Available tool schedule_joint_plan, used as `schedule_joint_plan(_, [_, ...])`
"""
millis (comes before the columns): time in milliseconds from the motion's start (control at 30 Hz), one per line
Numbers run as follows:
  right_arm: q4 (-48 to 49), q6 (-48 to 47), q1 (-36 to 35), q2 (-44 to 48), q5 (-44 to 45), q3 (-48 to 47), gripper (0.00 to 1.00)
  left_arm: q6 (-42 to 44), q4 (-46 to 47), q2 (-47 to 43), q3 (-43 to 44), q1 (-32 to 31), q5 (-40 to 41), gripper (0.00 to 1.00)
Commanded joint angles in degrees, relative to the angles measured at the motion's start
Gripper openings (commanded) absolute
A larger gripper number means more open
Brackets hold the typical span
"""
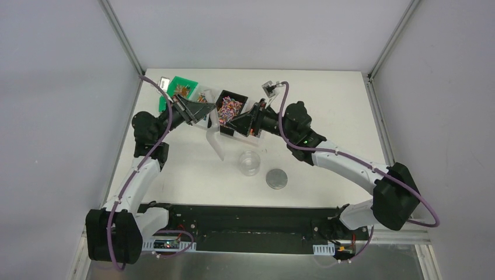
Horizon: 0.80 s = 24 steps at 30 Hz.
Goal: Pack the candies
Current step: Pick up the spatula from the center of the board.
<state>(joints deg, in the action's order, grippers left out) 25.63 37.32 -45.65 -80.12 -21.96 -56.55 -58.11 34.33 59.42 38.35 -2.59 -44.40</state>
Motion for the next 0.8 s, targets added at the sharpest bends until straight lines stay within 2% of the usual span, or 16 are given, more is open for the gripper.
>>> schedule_joint_plan(0, [15.44, 1.73, -0.15, -0.85, -7.41, -1.27, 0.57, -5.17, 17.21, 0.31, -1.12, -2.53, -4.02, 0.0])
schedule_joint_plan(33, [16.12, 1.91, -0.14, -1.1, -8.31, -1.21, 0.6, -6.09, 18.84, 0.62, -1.16, -3.04, -4.48, 0.0])
schedule_joint_plan(133, [17.67, 1.71, -0.16, -2.4, -9.41, -1.55, 0.62, -9.12, 24.56, 1.64, -1.15, -4.37, -6.26, 0.0])
schedule_joint_plan(267, [22.12, 2.74, -0.14, -5.75, -14.81, -2.62, 0.61, -13.77, 33.92, 3.36, -1.3, -6.52, -7.04, 0.0])
schedule_joint_plan(400, [25.76, 4.69, -0.16, -7.76, -16.98, -3.18, 0.58, -14.35, 35.8, 4.5, -0.03, -9.1, -7.91, 0.0])
schedule_joint_plan(500, [28.21, 5.22, -0.16, -8.34, -17.15, -2.71, 0.46, -13.99, 36.03, 4.74, 0.51, -10.21, -8.68, 0.0])
schedule_joint_plan(633, [29.13, 4.72, -0.16, -8.27, -17.92, -1.87, 0.24, -12.66, 33.53, 4.44, 1.47, -10.33, -9.54, 0.0])
schedule_joint_plan(767, [28.01, 2.48, 0.44, -7.83, -20.46, -1.5, 0.07, -5.92, 20.65, 3.3, 4.82, -10.33, -11.2, 0.36])
